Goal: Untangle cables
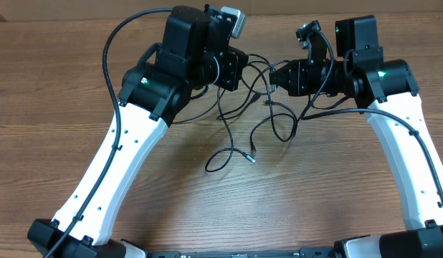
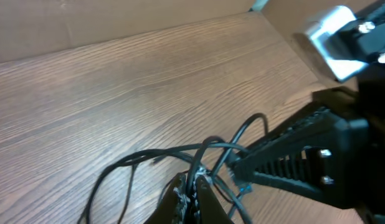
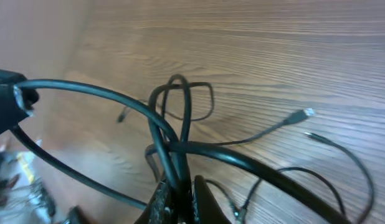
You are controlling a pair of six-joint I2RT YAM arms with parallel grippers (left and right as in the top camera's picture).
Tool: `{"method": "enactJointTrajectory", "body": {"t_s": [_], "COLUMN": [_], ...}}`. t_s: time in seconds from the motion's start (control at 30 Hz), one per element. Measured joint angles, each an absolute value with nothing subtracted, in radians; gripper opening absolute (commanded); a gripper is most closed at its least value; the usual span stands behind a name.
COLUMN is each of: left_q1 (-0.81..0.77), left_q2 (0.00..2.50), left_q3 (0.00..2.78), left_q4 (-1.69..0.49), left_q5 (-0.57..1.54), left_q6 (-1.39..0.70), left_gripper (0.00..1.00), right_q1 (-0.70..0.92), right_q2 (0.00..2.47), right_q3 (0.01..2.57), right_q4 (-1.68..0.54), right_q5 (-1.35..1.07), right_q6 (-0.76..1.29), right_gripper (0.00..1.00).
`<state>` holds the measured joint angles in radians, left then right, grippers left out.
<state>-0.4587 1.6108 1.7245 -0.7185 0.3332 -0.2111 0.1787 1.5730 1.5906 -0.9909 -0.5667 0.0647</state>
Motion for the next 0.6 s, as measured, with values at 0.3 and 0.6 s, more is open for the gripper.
{"method": "enactJointTrajectory", "body": {"t_s": [0.3, 0.6], "left_q1": [-0.424, -0.425], "left_q2": [1.61, 1.61], "left_q3": [1.724, 1.724], "left_q4": [-0.738, -0.784], "left_q5": [0.271, 0.264], "left_q6": [-0.229, -0.233], "left_gripper": [0.04, 0.09], "right_q1": [0.155, 0.155], "right_q2": [1.573, 1.573], "right_q3": [1.591, 1.591], "right_q4": [-1.001, -0.968], "right_q5": [-0.449, -0.616], "right_q6": [0.091, 0.083], "right_gripper": [0.04, 0.04]}}
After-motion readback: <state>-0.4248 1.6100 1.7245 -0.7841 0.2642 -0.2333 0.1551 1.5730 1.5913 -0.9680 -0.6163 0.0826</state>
